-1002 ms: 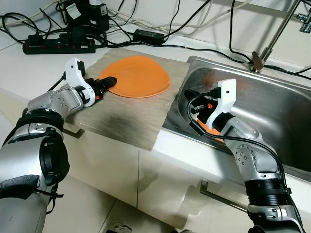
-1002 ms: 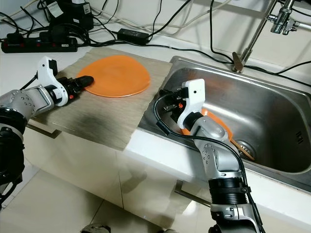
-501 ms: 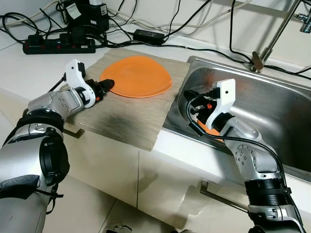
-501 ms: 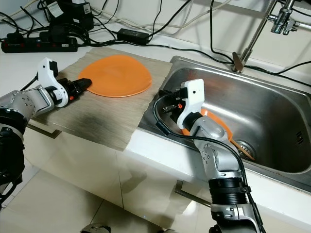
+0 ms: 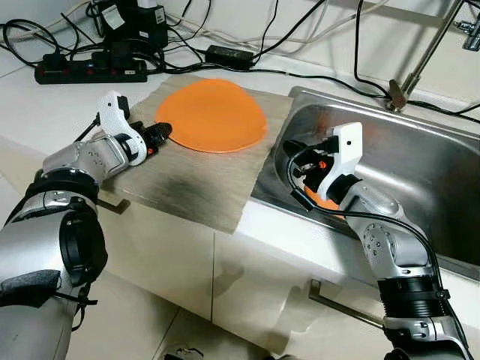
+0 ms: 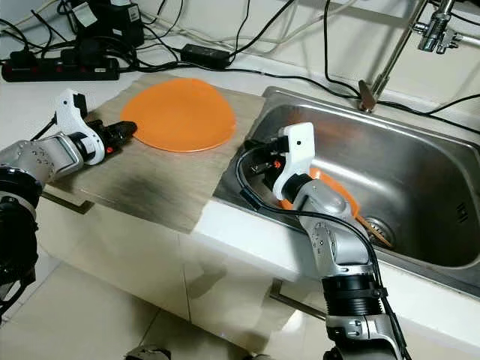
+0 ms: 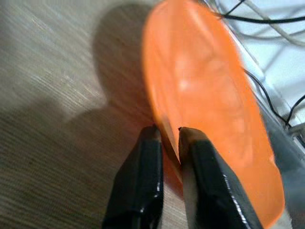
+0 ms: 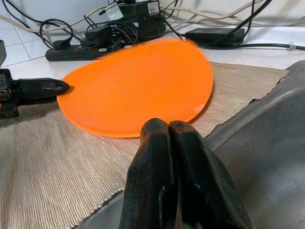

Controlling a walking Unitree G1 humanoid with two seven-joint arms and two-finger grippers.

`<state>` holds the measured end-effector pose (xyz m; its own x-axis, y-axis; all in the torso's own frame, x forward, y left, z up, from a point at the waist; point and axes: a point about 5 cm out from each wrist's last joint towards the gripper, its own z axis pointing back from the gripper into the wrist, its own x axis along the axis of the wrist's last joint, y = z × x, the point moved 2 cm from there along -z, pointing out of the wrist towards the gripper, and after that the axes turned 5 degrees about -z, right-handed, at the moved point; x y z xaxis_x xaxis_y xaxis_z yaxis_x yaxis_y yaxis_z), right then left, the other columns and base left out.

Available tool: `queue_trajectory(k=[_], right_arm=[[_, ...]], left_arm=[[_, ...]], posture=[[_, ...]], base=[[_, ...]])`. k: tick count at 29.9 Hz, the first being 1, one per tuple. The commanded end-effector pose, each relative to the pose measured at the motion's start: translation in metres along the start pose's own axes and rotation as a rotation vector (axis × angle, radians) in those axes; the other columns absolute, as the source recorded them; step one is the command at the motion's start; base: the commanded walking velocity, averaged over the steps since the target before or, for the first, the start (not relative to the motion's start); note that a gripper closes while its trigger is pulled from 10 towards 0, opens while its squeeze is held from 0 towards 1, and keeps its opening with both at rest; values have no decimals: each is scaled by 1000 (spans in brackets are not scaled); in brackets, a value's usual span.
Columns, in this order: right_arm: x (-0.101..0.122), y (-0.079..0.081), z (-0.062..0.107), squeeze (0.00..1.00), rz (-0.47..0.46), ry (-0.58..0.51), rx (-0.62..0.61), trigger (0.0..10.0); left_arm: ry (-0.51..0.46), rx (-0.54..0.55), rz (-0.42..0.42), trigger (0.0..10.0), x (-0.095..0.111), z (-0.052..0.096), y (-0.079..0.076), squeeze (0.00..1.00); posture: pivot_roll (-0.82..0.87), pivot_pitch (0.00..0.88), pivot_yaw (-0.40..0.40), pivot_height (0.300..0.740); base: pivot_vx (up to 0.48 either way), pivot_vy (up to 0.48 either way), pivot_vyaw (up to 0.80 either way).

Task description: Kitchen organization

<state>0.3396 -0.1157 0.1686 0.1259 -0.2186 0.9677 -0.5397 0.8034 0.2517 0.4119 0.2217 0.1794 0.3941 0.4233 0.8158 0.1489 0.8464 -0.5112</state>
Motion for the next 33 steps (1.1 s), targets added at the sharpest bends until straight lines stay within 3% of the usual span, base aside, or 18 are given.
queue_trajectory(k=[1, 3, 7, 11, 13, 15, 19, 33], right_arm=[[-1, -5, 1, 0, 8, 13, -18, 10000], [0, -5, 1, 0, 9, 10, -22, 10000], [1, -6, 2, 0, 9, 0, -29, 10000], [19, -6, 1, 0, -20, -99, -59, 10000], [25, -5, 0, 0, -34, -132, -61, 10000], [45, -2, -2, 0, -85, -235, -60, 10000], [53, -2, -5, 0, -130, -279, -65, 10000], [46, -11, -12, 0, -238, -268, -119, 10000]], left_arm=[[6, 16, -2, 0, -4, -1, 2, 0], [-65, 8, 25, 0, 4, 0, 2, 0], [-94, -2, 38, 0, 9, 1, 1, 0], [-196, -62, 100, 0, 28, 4, -7, 0], [-204, -80, 113, 0, 31, 5, -9, 0], [-210, -136, 140, 0, 34, 5, -17, 0], [-214, -167, 168, 0, 35, 5, -22, 0], [-224, -257, 265, 0, 43, 8, -39, 0]], posture=[[-23, 0, -37, 740], [-22, 0, -38, 740], [-20, 0, -38, 740], [-17, 0, -37, 740], [-12, 0, -39, 740], [-8, 0, -37, 740], [-2, 0, -37, 740], [5, 0, -35, 740]], base=[[0, 0, 0], [0, 0, 0], [0, 0, 0], [0, 0, 0], [0, 0, 0], [0, 0, 0], [0, 0, 0], [0, 0, 0]])
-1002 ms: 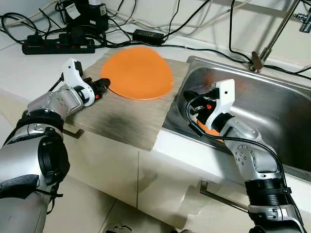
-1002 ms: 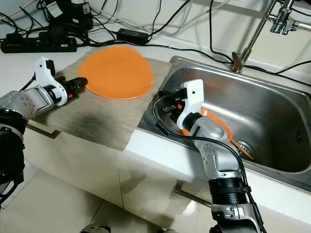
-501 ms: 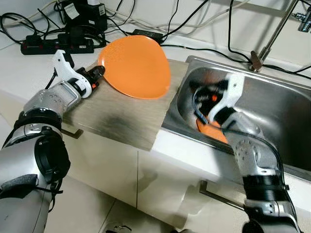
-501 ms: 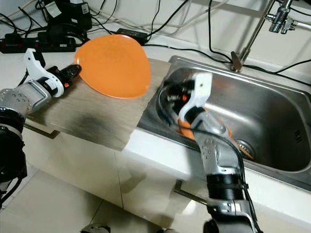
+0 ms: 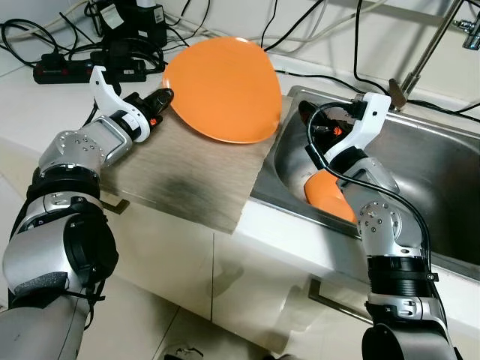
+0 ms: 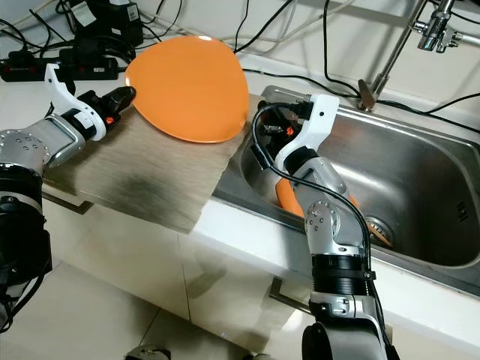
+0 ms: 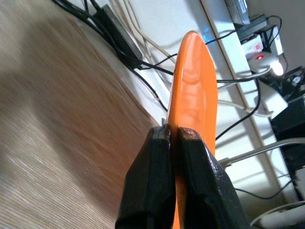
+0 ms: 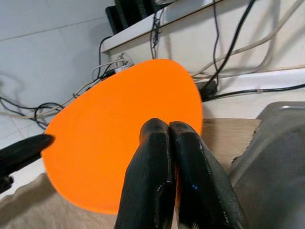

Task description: Kitchen organization

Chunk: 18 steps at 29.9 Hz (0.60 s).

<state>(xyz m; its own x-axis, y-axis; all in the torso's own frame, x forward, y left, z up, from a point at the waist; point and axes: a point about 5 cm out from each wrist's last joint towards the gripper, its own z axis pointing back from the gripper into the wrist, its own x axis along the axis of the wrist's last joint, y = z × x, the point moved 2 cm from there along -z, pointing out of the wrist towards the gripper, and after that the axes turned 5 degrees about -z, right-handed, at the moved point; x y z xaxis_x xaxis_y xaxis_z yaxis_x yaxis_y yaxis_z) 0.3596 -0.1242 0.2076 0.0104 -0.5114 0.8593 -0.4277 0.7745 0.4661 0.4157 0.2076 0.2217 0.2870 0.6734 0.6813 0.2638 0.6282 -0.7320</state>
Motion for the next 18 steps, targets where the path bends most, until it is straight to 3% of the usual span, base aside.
queue_trajectory(k=[1, 2, 3, 5, 7, 12, 18], right_arm=[[5, -6, 0, 0, -75, -19, -16, 10000], [6, -8, 1, 0, -97, -22, -16, 10000], [7, -10, 1, 1000, -147, -29, -17, 10000], [8, -11, 2, 1000, -179, -33, -18, 10000], [6, -20, 4, 1000, -297, -26, -13, 10000], [3, -21, 7, 1000, -434, 0, 51, 10000], [11, -12, 5, 1000, -502, -17, 119, 10000]], left_arm=[[-34, -86, 35, 0, 11, 1, -15, 0], [-28, -99, 41, 0, 11, 1, -17, 0], [-21, -115, 42, 0, 11, 1, -19, 0], [-17, -124, 42, 0, 10, 1, -20, 0], [7, -166, 54, 0, 7, 2, -26, 0], [66, -250, 75, 0, -3, 3, -38, 0], [122, -302, 77, 0, -17, 5, -46, 0]], posture=[[3, 0, -33, 740], [3, 0, -33, 740], [2, 0, -34, 740], [2, 0, -34, 740], [0, 0, -33, 740], [4, 0, -38, 740], [4, 0, -38, 740]], base=[[0, 0, 0], [0, 0, 0], [0, 0, 0], [0, 0, 0], [0, 0, 0], [0, 0, 0], [0, 0, 0]])
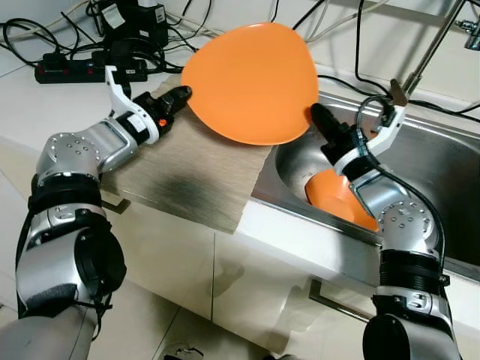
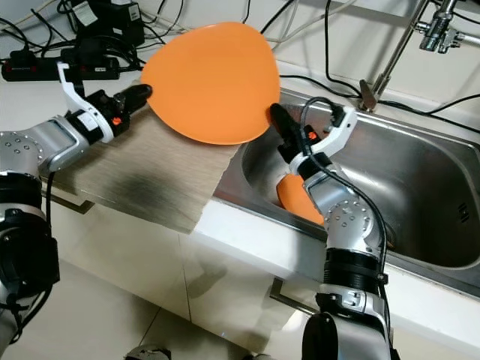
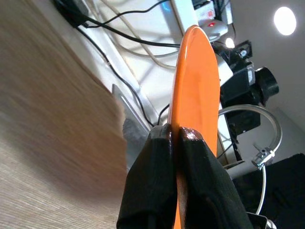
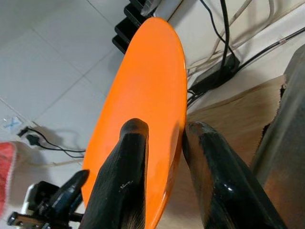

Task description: Kitchen organization

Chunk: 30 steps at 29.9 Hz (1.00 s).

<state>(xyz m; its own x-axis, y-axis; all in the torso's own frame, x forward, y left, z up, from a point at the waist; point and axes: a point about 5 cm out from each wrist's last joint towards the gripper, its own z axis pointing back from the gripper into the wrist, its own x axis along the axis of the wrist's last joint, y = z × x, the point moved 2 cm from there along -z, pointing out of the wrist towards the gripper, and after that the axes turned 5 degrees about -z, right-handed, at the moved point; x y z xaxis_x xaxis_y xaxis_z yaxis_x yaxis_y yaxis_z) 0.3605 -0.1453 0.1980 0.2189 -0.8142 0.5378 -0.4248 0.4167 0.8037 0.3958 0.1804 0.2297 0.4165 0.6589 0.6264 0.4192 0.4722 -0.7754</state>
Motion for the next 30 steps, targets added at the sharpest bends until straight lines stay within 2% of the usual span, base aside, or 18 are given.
queue_trajectory(k=[1, 2, 7, 8, 9, 10, 18, 30], right_arm=[[3, 12, -5, 714, -11, 10, 57, 10000], [2, 12, -5, 0, -13, 21, 56, 10000], [2, 11, -4, 0, -13, 26, 57, 10000], [3, 11, -3, 0, -18, 22, 58, 5843], [4, 11, -3, 0, -27, 16, 61, 3882], [5, 12, -2, 0, -36, 11, 66, 0], [3, 7, 2, 0, -25, 17, 50, 0], [0, 9, 3, 0, -21, 39, 68, 0]], left_arm=[[14, -97, -3, 0, -1, -7, -18, 0], [26, -104, -6, 0, -4, -7, -20, 0], [32, -104, -12, 0, -6, -6, -20, 0], [31, -101, -12, 0, -6, -6, -20, 0], [27, -97, -13, 0, -6, -6, -20, 0], [23, -92, -14, 0, -6, -5, -20, 0], [13, -117, 11, 0, -4, -4, -25, 0], [45, -117, 0, 0, -10, -4, -26, 0]], posture=[[4, 0, -37, 740], [3, 0, -37, 740], [3, 0, -36, 740], [2, 0, -34, 740], [1, 0, -34, 740], [1, 0, -33, 740], [0, 0, -28, 740], [1, 0, -28, 740]], base=[[0, 0, 0], [0, 0, 0], [0, 0, 0], [0, 0, 0], [0, 0, 0], [0, 0, 0], [0, 0, 0], [0, 0, 0]])
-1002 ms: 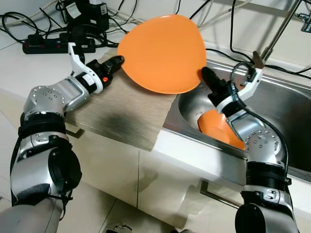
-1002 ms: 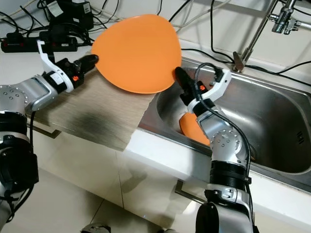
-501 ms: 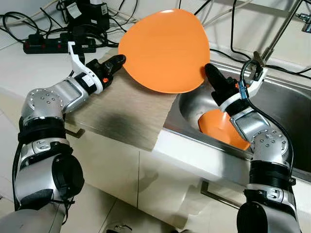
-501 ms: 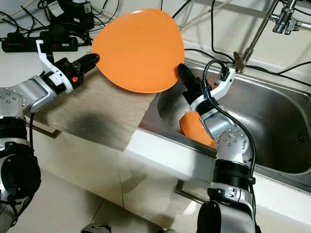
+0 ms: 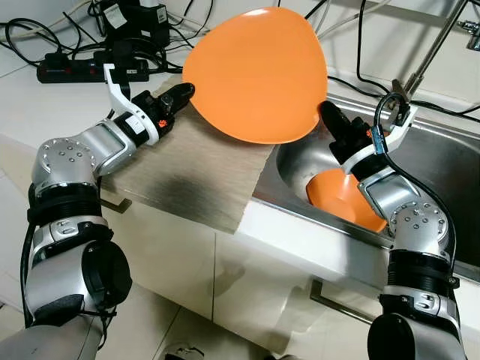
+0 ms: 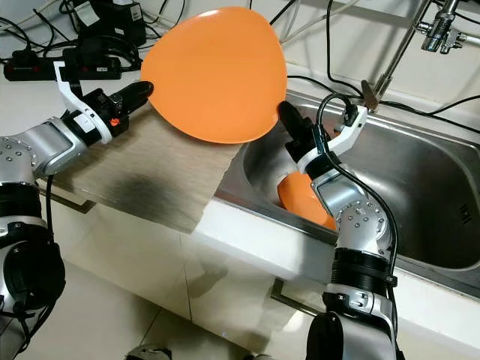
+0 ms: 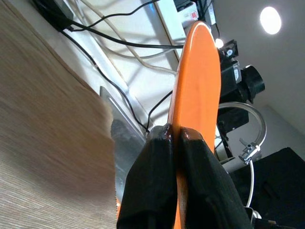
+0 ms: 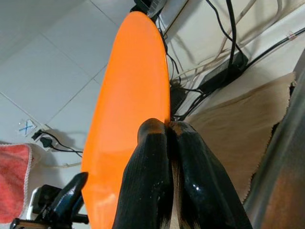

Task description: Kitchen organization

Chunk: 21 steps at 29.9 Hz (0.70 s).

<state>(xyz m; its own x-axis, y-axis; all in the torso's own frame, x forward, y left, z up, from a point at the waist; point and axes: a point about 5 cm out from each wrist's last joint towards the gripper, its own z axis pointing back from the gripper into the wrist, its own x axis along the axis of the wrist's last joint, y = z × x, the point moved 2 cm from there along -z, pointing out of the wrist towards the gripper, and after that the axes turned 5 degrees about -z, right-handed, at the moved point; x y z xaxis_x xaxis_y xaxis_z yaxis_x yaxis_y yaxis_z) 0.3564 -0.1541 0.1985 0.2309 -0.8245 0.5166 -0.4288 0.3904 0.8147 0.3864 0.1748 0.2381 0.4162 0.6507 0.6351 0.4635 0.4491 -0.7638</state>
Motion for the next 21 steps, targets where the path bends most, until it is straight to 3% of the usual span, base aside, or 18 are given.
queue_trajectory(k=[1, 5, 6, 14, 21], right_arm=[[-6, 10, -4, 0, 6, 41, 56, 0], [-6, 9, -4, 0, 14, 37, 41, 0], [-5, 8, -4, 1000, 18, 35, 35, 10000], [6, 10, -4, 1000, -18, -14, 52, 10000], [31, 5, 0, 1000, -11, -77, 41, 10000]], left_arm=[[39, -67, 11, 0, -8, -8, -13, 0], [38, -68, 12, 0, -8, -8, -13, 0], [36, -69, 12, 0, -8, -8, -13, 0], [16, -80, 23, 0, -3, -8, -16, 0], [-3, -90, 28, 0, 3, -7, -18, 0]], posture=[[1, 0, -28, 740], [0, 0, -27, 740], [0, 0, -27, 740], [2, 0, -27, 740], [5, 0, -31, 740]], base=[[0, 0, 0], [0, 0, 0], [0, 0, 0], [0, 0, 0], [0, 0, 0]])
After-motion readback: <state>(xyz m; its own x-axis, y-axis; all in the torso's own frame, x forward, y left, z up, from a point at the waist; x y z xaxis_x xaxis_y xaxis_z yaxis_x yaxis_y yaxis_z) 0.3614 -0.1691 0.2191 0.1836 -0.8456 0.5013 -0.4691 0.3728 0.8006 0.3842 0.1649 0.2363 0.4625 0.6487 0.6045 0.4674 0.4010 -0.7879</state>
